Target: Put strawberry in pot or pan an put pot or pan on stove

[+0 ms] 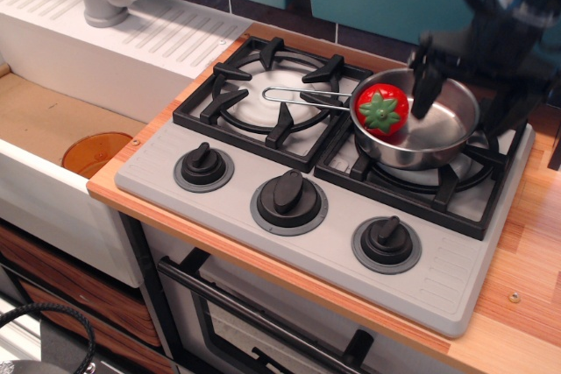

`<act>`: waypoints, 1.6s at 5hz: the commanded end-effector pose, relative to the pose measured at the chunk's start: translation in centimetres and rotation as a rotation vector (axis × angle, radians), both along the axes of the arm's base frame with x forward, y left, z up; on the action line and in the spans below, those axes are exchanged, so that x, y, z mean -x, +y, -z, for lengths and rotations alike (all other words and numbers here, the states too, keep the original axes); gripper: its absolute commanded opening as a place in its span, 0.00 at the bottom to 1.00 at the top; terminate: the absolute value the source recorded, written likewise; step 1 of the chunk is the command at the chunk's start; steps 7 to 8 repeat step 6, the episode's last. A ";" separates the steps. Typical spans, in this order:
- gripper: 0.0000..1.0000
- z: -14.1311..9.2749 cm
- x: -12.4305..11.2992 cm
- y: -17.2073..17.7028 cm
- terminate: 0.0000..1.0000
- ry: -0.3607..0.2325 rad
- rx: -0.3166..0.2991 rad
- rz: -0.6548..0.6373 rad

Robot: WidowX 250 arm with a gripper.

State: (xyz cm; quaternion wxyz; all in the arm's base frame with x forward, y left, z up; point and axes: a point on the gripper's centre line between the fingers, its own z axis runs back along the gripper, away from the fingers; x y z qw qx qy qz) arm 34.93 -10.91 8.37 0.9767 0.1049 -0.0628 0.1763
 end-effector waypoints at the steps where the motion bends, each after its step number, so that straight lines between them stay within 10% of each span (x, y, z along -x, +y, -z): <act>1: 1.00 -7.2 -1.2 1.1 0.00 -0.020 0.035 0.026; 5: 1.00 -8.2 -1.6 11.2 0.00 0.027 0.064 0.254; 6: 1.00 -7.2 -1.7 12.0 1.00 0.036 0.059 0.244; 8: 1.00 -7.2 -1.7 12.0 1.00 0.036 0.059 0.244</act>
